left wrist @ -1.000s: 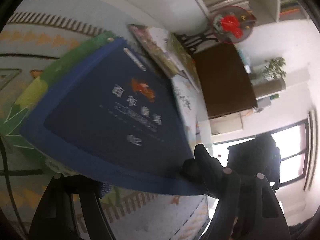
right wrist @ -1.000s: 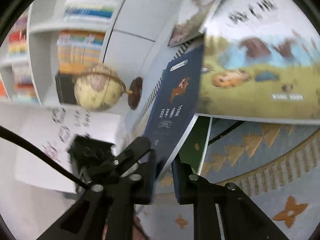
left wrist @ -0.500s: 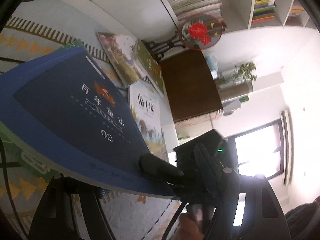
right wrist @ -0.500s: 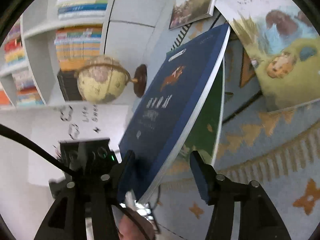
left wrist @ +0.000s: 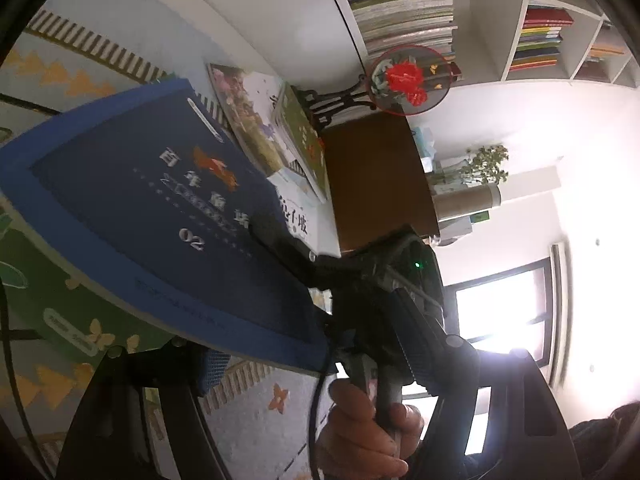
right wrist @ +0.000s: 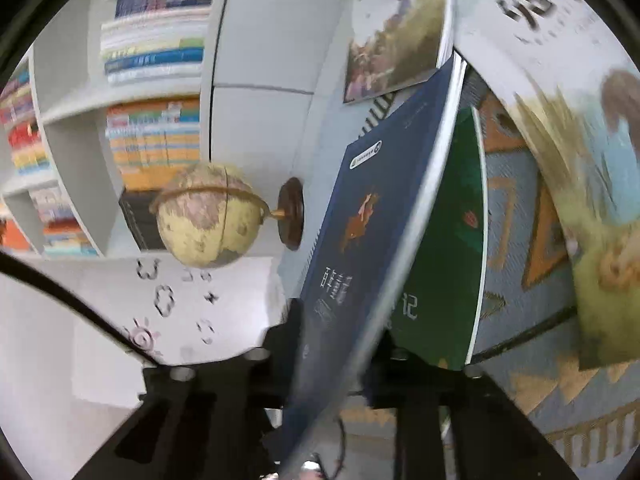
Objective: Organize books
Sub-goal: 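Tilt the held dark blue book upright with the right gripper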
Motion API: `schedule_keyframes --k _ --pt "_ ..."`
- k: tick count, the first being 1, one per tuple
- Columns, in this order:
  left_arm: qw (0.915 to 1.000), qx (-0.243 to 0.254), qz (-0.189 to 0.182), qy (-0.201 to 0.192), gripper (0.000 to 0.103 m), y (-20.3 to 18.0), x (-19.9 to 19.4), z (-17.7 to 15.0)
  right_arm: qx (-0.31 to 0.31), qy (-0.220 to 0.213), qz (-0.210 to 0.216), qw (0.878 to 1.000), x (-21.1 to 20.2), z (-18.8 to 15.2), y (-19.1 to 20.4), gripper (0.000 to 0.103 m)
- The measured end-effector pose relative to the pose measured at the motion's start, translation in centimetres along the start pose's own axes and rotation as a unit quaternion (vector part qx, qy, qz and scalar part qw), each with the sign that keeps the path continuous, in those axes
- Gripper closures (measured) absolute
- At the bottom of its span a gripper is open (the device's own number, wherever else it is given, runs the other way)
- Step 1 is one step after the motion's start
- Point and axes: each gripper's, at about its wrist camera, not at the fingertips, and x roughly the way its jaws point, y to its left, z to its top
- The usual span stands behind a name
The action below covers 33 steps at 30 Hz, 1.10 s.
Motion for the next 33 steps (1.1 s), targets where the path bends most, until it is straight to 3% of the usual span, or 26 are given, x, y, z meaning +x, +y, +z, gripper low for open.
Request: schedule_keyframes --k 11,14,17,20,29,33 --pt "0.9970 -0.075 0.022 0.002 0.027 4.6 -2.0 -1.2 -0.009 0.028 0.018 0.999 -4.9 -1.7 -0.9 0.091" --pt "0.9963 -0.038 0.066 0.040 0.027 3.7 0.1 -2.2 -0.028 0.043 0.002 0.999 -6.3 -2.7 -0.8 0.091" --pt "0.9922 0.007 0.105 0.067 0.027 2.5 2.4 -3.2 -0.051 0.046 -0.040 0.997 -7.3 -3.3 -1.1 0.091" --pt "0.9853 0.055 0.137 0.086 0.027 1.1 4.1 -4.2 -0.052 0.039 -0.048 0.997 -7.8 -3.1 -1.6 0.091" --pt "0.9884 0.066 0.112 0.080 0.027 -0.2 4.3 -4.5 -0.055 0.020 -0.036 0.998 -8.9 -1.8 -1.5 0.091" --pt "0.9887 0.081 0.101 0.075 0.027 -1.3 4.4 -4.2 -0.014 0.009 -0.016 1.000 -8.7 -0.7 -2.3 0.088"
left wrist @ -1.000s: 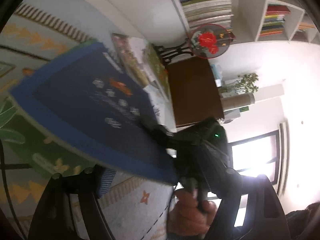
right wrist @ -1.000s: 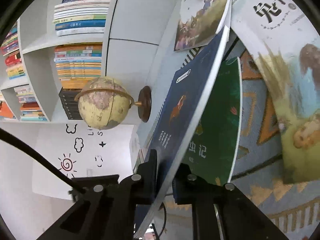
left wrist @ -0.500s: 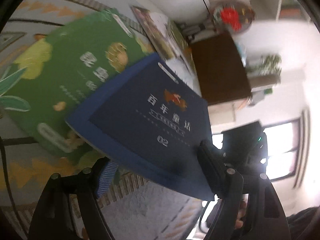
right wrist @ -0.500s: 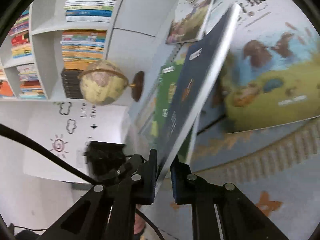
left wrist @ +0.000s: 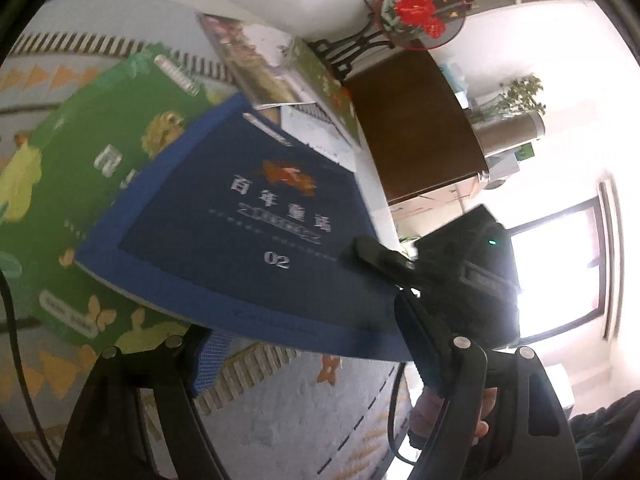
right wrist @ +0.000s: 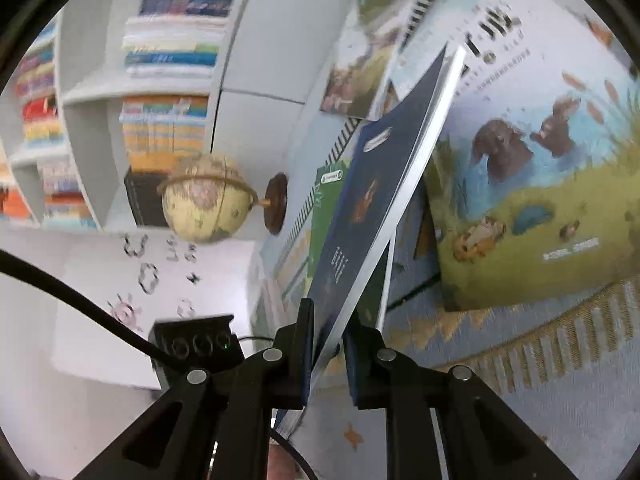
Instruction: Organize books
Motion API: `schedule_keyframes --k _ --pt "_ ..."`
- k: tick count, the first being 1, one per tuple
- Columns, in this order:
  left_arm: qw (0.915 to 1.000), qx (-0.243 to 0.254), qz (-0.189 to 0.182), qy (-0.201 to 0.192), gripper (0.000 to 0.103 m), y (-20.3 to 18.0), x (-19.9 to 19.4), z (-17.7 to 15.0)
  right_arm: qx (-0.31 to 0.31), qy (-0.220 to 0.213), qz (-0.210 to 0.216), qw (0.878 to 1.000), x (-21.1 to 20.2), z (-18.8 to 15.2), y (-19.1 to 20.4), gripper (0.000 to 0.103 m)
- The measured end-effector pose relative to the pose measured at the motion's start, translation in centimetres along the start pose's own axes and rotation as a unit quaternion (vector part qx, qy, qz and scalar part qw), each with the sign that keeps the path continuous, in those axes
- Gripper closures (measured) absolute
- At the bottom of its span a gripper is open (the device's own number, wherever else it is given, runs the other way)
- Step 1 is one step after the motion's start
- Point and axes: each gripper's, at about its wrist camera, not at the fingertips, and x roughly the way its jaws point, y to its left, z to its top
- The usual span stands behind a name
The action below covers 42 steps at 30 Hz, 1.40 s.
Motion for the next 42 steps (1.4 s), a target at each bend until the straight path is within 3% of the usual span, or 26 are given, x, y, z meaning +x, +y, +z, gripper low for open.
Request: schedule_keyframes --k 7,9,11,12,16,22,27,28,30,31,32,36,42 --pt "0.9995 0.018 -0.023 -0.012 0.027 -1.5 0.0 1.8 0.050 -0.011 0.025 0.998 0.8 1.2 -1.2 0.086" --pt "0.9992 0.021 -0.032 -0.015 0.027 -2.0 0.0 2.4 0.053 -0.003 0.024 0.998 1.0 1.3 -1.0 0.074" --pt "0.9991 0.026 -0.032 -0.013 0.027 -2.3 0.1 2.9 0.069 -0.008 0.036 0.997 1.2 1.3 -1.1 0.050" --pt "0.9990 0.027 -0.034 -0.011 0.027 -2.5 0.3 3.0 0.080 -0.015 0.047 0.996 1.2 1.3 -1.2 0.048" --pt "0.9989 0.020 -0.042 -0.008 0.027 -2.4 0.7 3.0 0.121 -0.015 0.104 0.987 2.2 1.0 -1.5 0.047" --pt "0.9985 0.000 -0.055 -0.006 0.027 -1.3 0.5 2.6 0.120 -0.013 0.088 0.989 1.7 -0.2 -0.8 0.047" --pt "0.9962 -0.013 -0.086 -0.009 0.027 -1.3 0.4 2.5 0.106 -0.021 0.082 0.991 1.3 0.4 -0.1 0.045" --pt "0.9963 -0.014 -0.084 -0.009 0.027 -1.3 0.3 2.5 0.113 -0.020 0.094 0.989 1.7 0.4 -0.4 0.046" --pt "0.9960 -0.014 -0.087 -0.010 0.027 -1.4 0.2 2.4 0.125 -0.020 0.114 0.985 2.4 0.1 -0.8 0.068" --pt "0.9960 -0.012 -0.088 -0.009 0.027 -1.4 0.2 2.4 0.125 -0.017 0.109 0.986 2.6 0.0 -0.9 0.084" --pt "0.9957 -0.010 -0.092 -0.007 0.027 -1.5 0.1 2.3 0.124 -0.018 0.104 0.987 2.8 -0.2 -1.0 0.092" --pt "0.9960 -0.011 -0.088 0.007 0.025 -0.9 -0.7 1.7 0.141 -0.027 0.119 0.982 1.9 -0.1 -1.8 0.094" --pt "0.9948 -0.088 -0.049 -0.018 0.013 4.5 -3.1 2.5 0.134 -0.028 0.125 0.983 -1.6 1.2 -2.4 0.094"
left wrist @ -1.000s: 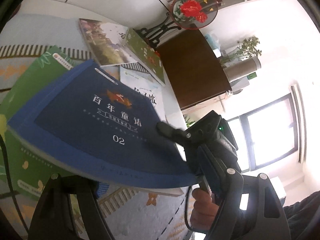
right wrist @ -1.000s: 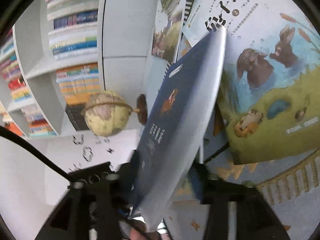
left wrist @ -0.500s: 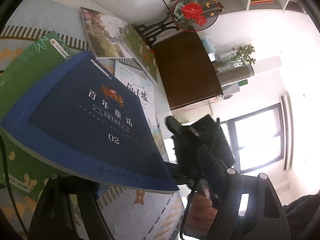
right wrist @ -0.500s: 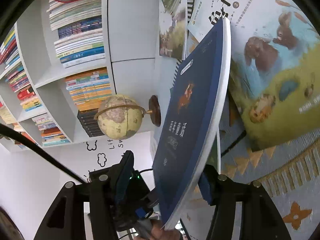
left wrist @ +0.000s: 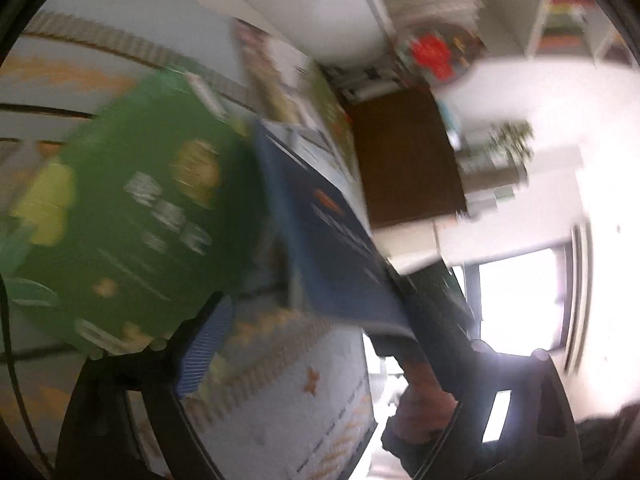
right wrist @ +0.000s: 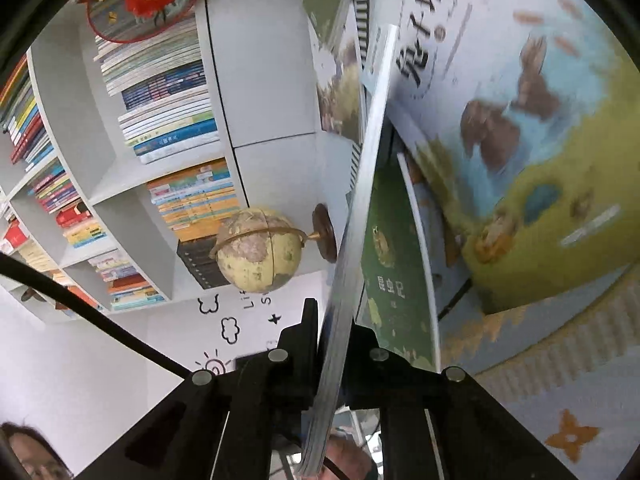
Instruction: Organize books
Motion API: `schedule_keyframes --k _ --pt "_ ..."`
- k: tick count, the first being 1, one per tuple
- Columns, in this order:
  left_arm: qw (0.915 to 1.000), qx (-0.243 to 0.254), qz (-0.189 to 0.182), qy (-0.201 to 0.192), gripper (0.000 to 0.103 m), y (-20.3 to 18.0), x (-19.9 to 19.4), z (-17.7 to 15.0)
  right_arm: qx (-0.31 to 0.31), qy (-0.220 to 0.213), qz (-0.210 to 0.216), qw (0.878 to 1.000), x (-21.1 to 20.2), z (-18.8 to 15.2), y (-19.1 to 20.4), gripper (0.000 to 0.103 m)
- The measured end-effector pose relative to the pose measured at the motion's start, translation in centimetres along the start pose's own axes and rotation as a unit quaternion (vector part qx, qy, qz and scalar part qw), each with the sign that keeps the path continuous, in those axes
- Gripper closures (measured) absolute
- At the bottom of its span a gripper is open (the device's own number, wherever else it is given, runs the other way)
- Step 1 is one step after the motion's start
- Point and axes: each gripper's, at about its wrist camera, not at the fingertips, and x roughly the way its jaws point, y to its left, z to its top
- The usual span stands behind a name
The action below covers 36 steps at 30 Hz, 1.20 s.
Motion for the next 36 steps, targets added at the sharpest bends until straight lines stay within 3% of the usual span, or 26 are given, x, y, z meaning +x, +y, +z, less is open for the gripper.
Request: schedule_keyframes --k 4,6,9,13,14,15,16,17,18,20,26,29,31,33,36 --pt "0.9983 0.027 0.044 0.026 0.015 -0.3 2.3 1.3 -0.008 0.024 -0.029 0.999 -0.8 0.3 -0.2 0.094" --pt "0.9948 0.071 0.056 0.047 0.031 -1.7 3.9 1.0 0.000 0.032 -0.034 0.999 -0.8 0.3 -0.6 0.094" --pt "0.9855 0.128 0.079 0.078 0.040 -4.0 6.3 0.1 -0.006 0.040 -0.054 0.998 -0.7 0.2 -0.7 0.094" --pt "0.9662 0.223 0.115 0.058 0.041 -7.2 7.0 -2.0 -0.090 0.040 -0.155 0.983 -0.6 -0.2 1.1 0.091" --pt "0.9570 0.253 0.133 0.050 0.041 -8.0 7.2 -2.7 -0.119 0.043 -0.183 0.975 -0.4 -0.4 1.8 0.091" --pt "0.9413 0.292 0.164 0.045 0.041 -8.9 7.4 -3.5 -0.145 0.045 -0.206 0.967 -0.2 -0.8 2.4 0.090" --pt "0.9195 0.336 0.200 0.042 0.041 -9.9 7.9 -4.7 -0.178 0.049 -0.226 0.956 0.0 -1.3 3.2 0.090" --pt "0.9064 0.360 0.217 0.043 0.041 -10.3 8.2 -5.6 -0.211 0.050 -0.241 0.946 0.2 -1.9 4.0 0.090" --pt "0.9015 0.367 0.224 0.044 0.041 -10.3 8.3 -6.3 -0.231 0.051 -0.254 0.938 0.3 -2.3 4.4 0.090" --pt "0.9006 0.363 0.235 0.048 0.041 -10.2 8.3 -7.1 -0.297 0.060 -0.301 0.904 0.8 -3.8 5.1 0.090" --pt "0.8918 0.371 0.256 0.031 0.041 -10.7 6.5 -11.0 -0.405 0.093 -0.330 0.847 0.4 -8.7 5.4 0.088" --pt "0.8941 0.349 0.281 0.011 0.041 -11.2 5.3 -13.3 -0.457 0.117 -0.342 0.813 0.4 -11.6 5.3 0.086" --pt "0.8977 0.331 0.291 -0.010 0.041 -11.5 4.0 -14.7 -0.477 0.129 -0.338 0.801 0.3 -13.3 5.5 0.085" --pt "0.9005 0.314 0.299 -0.035 0.041 -12.0 2.8 -15.8 -0.490 0.139 -0.323 0.798 -0.1 -14.6 5.9 0.085" --pt "0.8930 0.307 0.322 -0.067 0.041 -13.4 0.9 -18.1 -0.513 0.154 -0.298 0.790 -0.9 -16.7 6.9 0.085"
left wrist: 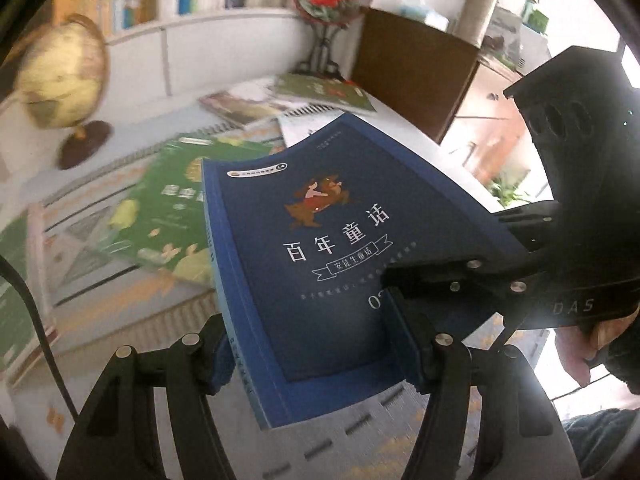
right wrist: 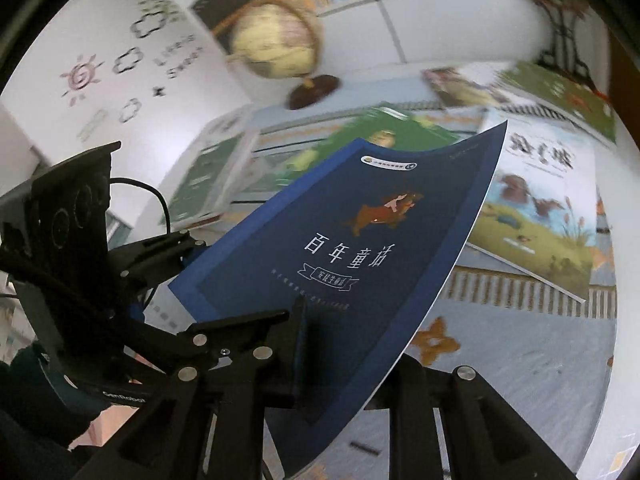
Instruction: Organize books
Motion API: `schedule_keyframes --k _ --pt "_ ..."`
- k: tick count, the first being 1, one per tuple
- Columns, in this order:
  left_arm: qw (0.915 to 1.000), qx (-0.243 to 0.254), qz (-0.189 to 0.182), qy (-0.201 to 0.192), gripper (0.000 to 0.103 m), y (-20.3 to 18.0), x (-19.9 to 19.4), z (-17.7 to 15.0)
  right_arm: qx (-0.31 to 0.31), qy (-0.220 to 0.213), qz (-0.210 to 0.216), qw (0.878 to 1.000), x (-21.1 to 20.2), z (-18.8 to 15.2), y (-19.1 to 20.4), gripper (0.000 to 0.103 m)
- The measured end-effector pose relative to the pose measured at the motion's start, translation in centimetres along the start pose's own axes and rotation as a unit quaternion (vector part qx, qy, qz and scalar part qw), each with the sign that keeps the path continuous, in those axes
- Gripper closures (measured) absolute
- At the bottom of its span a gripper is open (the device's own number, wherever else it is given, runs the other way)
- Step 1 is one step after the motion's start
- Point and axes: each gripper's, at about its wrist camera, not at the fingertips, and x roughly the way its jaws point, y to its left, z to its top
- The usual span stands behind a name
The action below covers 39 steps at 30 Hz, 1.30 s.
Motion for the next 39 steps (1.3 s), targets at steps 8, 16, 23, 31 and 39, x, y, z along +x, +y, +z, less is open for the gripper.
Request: schedule_keyframes --k 8,16,23,31,39 --pt "0.9941 -0.045 0.079 -0.059 0.041 0.0 -7.4 -2.1 -0.095 -0.017 0.041 0.994 -2.4 0.3 6.6 0.085" --pt "0.9806 -0.092 0.144 -0.096 0.041 5.8 -14.1 -4.7 -0.170 -0.019 0.080 0.982 0.4 2.9 14.6 0.085" --pt "0.9744 -0.107 0.170 -0.102 0.040 15.9 -17.3 -5.0 -0.167 -0.013 0.117 0.979 7.8 8.2 20.9 0.084" --pt "0.9797 -0.120 0.137 -0.083 0.040 29.6 -15.6 -4.7 -0.115 0.017 0.127 0.985 18.4 14.4 24.2 0.083" --pt "0.9819 -0.146 0.100 -0.067 0.041 36.0 -11.8 -4.5 -0.091 0.041 0.096 0.990 26.1 18.3 24.2 0.081"
